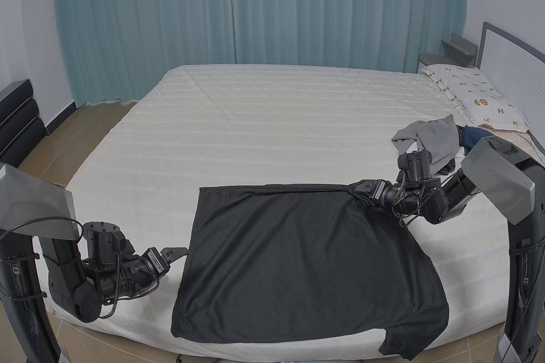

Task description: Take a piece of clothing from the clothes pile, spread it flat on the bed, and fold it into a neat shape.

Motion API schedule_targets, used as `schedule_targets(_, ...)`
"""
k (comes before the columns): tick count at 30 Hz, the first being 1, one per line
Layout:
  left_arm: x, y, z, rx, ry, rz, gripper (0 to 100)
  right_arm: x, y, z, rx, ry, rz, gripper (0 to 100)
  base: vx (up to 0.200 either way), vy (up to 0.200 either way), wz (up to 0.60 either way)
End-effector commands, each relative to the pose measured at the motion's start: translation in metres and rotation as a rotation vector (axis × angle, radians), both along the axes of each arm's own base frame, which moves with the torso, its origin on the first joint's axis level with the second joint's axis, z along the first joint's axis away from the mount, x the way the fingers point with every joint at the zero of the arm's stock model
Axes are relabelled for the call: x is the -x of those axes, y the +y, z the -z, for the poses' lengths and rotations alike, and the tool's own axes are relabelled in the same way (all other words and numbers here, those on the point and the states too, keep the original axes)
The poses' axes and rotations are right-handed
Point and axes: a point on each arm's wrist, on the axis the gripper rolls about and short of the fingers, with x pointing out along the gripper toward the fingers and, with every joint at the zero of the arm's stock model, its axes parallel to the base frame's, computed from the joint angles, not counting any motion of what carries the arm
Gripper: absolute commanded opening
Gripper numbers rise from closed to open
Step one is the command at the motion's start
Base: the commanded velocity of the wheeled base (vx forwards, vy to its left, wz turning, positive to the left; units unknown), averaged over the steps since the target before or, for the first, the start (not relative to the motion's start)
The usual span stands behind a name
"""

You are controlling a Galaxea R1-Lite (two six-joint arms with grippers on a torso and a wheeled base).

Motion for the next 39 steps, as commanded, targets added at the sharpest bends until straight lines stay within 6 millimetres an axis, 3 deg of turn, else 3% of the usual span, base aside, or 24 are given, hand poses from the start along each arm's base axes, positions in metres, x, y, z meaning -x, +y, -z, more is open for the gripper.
schedule_targets(1,0.000,0.000,0.005,0.007,0.024,0.005,100,-0.023,-0.007,0.019,-0.004,-0.016,0.033,100,0.000,0.000,0.00)
schedule_targets(7,0.000,-0.003,0.011,0.002,0.043,0.014,100,-0.053,-0.002,0.015,-0.027,-0.116,0.037,100,0.000,0.000,0.00)
schedule_targets(10,0.000,-0.003,0.011,0.004,0.043,0.016,100,-0.079,0.004,-0.008,-0.059,-0.261,0.041,100,0.000,0.000,0.00)
schedule_targets(13,0.000,-0.003,0.011,0.004,0.043,0.016,100,-0.089,0.005,-0.020,-0.075,-0.323,0.057,100,0.000,0.000,0.00)
schedule_targets(14,0.000,-0.003,0.011,0.005,0.041,0.016,100,-0.102,0.003,-0.035,-0.104,-0.409,0.104,100,0.000,0.000,0.00)
schedule_targets(23,0.000,-0.003,0.011,0.004,0.043,0.016,100,-0.107,-0.011,-0.013,-0.094,-0.429,0.169,100,0.000,0.000,0.00)
schedule_targets(30,-0.001,-0.003,0.011,0.005,0.041,0.016,100,-0.108,-0.031,-0.018,-0.082,-0.432,0.215,100,0.000,0.000,0.00)
schedule_targets(39,-0.001,-0.003,0.011,0.006,0.040,0.015,100,-0.082,-0.048,-0.018,-0.065,-0.316,0.215,100,0.000,0.000,0.00)
